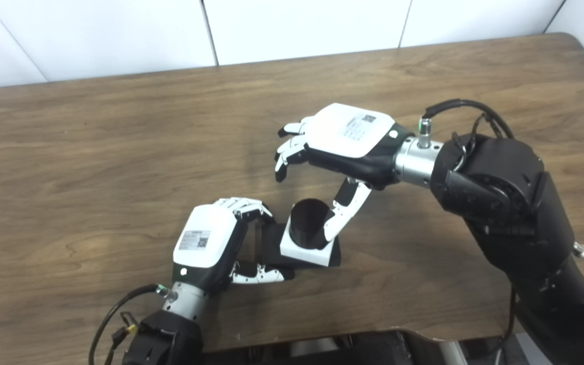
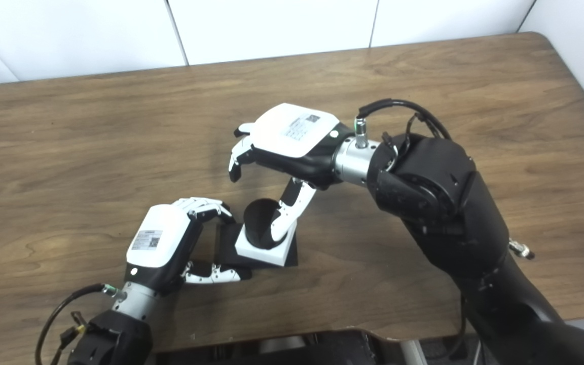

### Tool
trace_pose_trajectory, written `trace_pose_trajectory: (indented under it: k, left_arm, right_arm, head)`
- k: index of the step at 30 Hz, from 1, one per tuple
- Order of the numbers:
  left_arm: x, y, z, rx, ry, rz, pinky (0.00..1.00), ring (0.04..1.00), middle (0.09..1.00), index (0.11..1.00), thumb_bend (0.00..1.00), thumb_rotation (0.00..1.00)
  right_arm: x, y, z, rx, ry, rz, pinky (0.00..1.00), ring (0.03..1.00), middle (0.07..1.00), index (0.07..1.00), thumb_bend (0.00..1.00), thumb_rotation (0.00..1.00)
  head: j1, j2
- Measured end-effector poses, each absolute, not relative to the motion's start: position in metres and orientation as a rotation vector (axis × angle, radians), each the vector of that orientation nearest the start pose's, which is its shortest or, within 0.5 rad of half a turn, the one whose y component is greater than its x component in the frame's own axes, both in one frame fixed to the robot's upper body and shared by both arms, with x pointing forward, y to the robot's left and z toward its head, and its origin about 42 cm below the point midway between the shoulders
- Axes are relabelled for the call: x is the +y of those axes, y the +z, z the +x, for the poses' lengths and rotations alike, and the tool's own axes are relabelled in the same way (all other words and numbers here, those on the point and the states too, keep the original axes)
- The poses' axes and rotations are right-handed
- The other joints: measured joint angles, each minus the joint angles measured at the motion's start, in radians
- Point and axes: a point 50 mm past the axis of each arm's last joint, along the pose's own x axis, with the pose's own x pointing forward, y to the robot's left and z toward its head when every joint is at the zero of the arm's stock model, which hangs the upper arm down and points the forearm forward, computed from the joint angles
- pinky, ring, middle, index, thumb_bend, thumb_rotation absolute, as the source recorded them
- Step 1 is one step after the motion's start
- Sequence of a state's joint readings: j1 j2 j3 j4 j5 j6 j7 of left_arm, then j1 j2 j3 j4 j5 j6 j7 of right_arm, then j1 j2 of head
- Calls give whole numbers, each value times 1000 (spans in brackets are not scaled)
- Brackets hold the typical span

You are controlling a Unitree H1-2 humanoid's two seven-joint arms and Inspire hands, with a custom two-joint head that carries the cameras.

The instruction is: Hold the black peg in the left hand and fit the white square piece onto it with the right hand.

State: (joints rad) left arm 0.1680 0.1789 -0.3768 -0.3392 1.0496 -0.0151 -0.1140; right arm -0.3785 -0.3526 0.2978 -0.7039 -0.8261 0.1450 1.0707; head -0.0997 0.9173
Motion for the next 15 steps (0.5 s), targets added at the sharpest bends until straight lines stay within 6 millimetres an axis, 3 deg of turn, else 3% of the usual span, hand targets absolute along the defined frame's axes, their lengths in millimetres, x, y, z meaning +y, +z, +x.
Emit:
trace_pose_trajectory:
  k: [2, 4, 11, 15]
  left_arm:
    - [163, 130, 207, -258, -351, 1146, 857, 850, 884, 941, 980, 621]
    - [165, 127, 205, -236, -331, 1150, 902, 892, 934, 988, 997, 660]
    - [176, 126, 208, -150, -270, 1143, 944, 926, 963, 994, 1000, 683]
    - [179, 137, 207, -136, -288, 1100, 944, 921, 955, 978, 1000, 679]
  right_arm:
    - [-172, 303, 275, -390, 813, -1425, 922, 947, 833, 733, 937, 574]
    - [-175, 303, 275, -389, 803, -1419, 917, 947, 830, 732, 935, 577]
    - [-179, 304, 276, -394, 788, -1407, 912, 947, 829, 731, 930, 573]
    - [-179, 304, 277, -399, 783, -1400, 903, 943, 826, 734, 930, 561]
  head:
    - [0, -3]
    - [-2, -5]
    - [0, -9]
    - [5, -15]
